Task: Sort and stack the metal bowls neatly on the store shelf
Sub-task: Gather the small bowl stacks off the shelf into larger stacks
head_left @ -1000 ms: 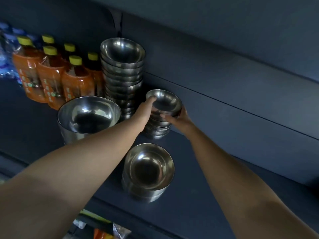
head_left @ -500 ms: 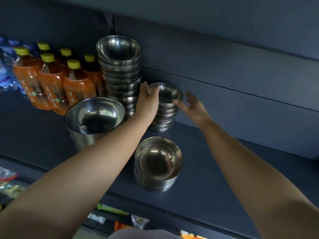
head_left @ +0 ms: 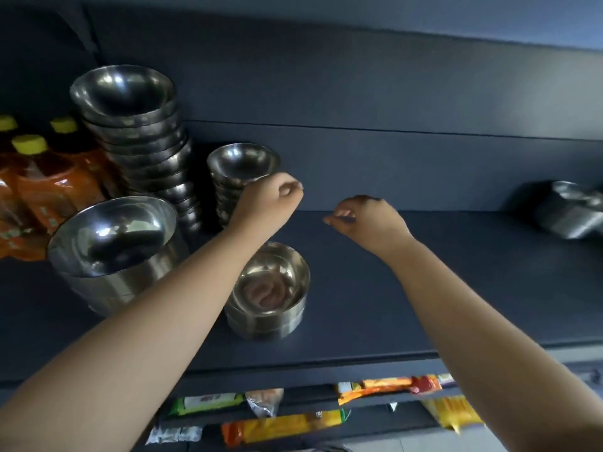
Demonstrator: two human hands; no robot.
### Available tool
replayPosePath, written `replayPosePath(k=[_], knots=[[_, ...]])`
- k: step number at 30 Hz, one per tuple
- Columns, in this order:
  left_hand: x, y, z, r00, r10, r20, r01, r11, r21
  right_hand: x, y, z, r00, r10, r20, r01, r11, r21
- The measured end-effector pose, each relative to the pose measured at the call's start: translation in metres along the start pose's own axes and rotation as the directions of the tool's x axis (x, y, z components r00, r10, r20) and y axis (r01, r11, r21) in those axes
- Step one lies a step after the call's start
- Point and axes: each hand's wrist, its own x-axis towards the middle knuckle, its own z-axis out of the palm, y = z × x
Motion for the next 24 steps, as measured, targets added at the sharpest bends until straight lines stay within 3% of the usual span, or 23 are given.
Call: replayPosePath(k=[6, 14, 24], knots=[[-0.012, 0.029, 0.048, 0.974, 0.113, 0.194, -0.140, 0.982, 0.129, -0.056, 0.037, -0.014, 0.981, 0.194, -0.003, -0.194, 0.978, -0.080], [-0.056, 0.090, 0.136, 0.907, 0.178, 0.381, -0.213, 0.976, 0.050, -0.139, 0.127, -0.046, 0.894, 0.440, -0.083, -0.444, 0.895, -0.043], [-0.124, 0.173, 0.286, 0.867, 0.190, 0.461, -0.187, 0.981, -0.052, -0.259, 0.272, -0.103, 0.757, 0.638, -0.143, -0.636, 0.769, 0.063]])
